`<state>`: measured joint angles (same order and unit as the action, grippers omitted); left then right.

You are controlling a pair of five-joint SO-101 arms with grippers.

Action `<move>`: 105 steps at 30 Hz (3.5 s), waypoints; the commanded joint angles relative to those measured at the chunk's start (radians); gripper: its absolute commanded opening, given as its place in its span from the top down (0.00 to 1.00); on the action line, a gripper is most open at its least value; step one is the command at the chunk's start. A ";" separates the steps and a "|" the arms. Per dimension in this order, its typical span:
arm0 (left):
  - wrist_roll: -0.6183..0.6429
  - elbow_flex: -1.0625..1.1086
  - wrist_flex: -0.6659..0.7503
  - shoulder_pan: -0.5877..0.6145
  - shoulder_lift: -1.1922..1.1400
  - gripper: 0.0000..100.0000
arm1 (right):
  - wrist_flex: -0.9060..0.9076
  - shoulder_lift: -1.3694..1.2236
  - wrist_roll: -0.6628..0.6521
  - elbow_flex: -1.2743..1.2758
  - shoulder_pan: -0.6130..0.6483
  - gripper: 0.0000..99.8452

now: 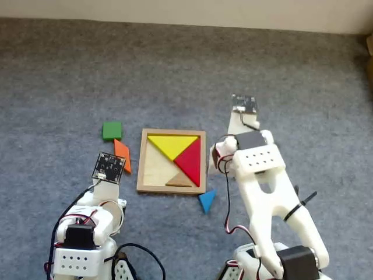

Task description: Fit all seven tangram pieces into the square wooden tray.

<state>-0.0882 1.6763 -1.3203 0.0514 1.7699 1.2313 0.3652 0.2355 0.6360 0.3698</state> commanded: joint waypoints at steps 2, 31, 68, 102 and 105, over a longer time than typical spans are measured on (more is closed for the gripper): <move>-0.008 0.019 -0.006 0.008 0.050 0.99 | 0.004 0.045 -0.040 0.021 0.061 0.93; -0.008 0.019 -0.006 0.008 0.050 0.99 | 0.010 0.219 0.017 0.122 0.136 0.67; -0.193 -0.262 -0.012 0.131 0.050 0.99 | -0.254 1.472 0.011 0.923 -0.047 0.67; -0.318 -0.524 -0.129 0.196 0.039 0.83 | -0.259 1.457 0.009 0.932 -0.110 0.67; -0.318 -0.542 -0.127 0.196 -0.021 0.83 | -0.259 1.457 0.009 0.932 -0.110 0.67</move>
<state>-0.4196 1.2022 -1.4446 0.2371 1.7714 1.0012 1.8167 0.2447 1.5704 0.2731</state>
